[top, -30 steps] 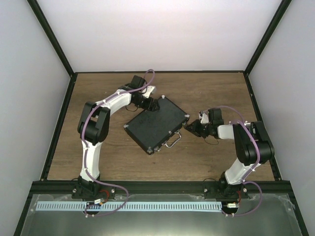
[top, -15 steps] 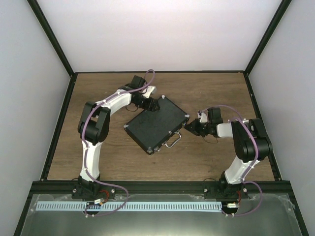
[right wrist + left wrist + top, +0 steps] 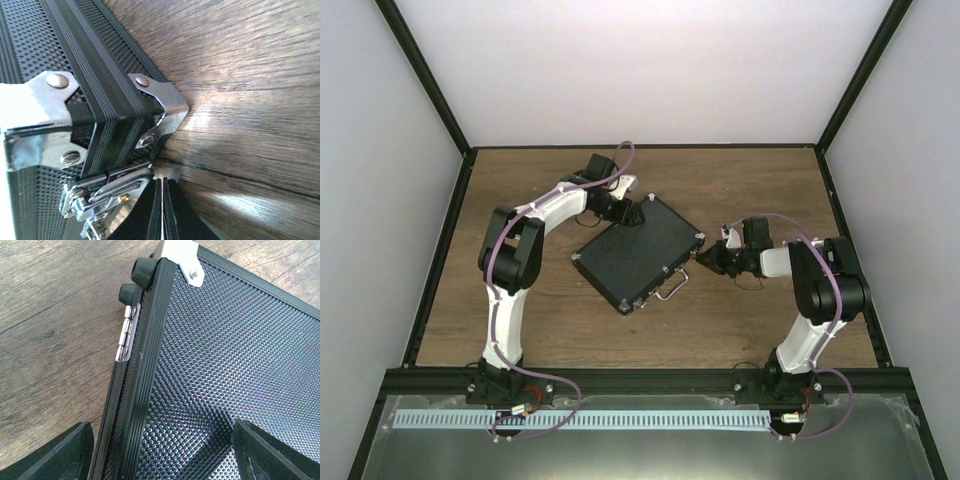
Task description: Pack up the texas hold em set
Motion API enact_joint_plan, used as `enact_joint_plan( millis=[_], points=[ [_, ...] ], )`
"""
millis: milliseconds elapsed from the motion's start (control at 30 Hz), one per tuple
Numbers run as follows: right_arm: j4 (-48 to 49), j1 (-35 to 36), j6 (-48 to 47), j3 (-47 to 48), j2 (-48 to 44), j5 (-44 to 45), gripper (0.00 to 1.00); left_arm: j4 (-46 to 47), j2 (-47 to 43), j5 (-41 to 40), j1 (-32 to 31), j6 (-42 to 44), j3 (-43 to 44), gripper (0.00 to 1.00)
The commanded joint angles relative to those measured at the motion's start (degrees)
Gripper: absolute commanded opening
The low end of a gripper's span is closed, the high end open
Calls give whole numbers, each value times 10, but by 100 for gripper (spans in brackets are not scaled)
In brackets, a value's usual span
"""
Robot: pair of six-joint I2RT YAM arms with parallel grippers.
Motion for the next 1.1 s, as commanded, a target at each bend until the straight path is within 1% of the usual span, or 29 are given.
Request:
enact_joint_plan(
  millis=[0, 233, 333, 400, 467, 567, 667, 833, 933, 1067],
  points=[
    [5, -1, -3, 13, 26, 29, 4, -27, 29, 2, -15, 21, -4, 78],
    [19, -1, -4, 14, 18, 17, 4, -29, 26, 0, -24, 25, -5, 78],
    [-2, -1, -11, 18, 7, 34, 5, -17, 5, -49, -23, 13, -12, 79],
    [-27, -2, -22, 15, -21, 62, 6, -7, -23, -89, -17, 0, -22, 83],
    [-58, -1, -39, 9, -57, 92, 9, 12, -65, -107, -4, -16, -41, 89],
    [-106, -1, -62, 1, -113, 132, 18, 32, -134, -110, 22, -30, -89, 97],
    [-149, -1, -68, -12, -169, 148, 27, 36, -195, -112, 48, -43, -148, 99],
    [-188, 12, -32, -52, -272, 73, 50, 95, -296, -81, 90, -103, -302, 100],
    [-202, 55, 13, -77, -336, 54, 59, 134, -338, -74, 114, -134, -379, 100],
    [-190, 131, 95, -111, -403, 56, 65, 195, -376, -29, 145, -175, -452, 100]
  ],
)
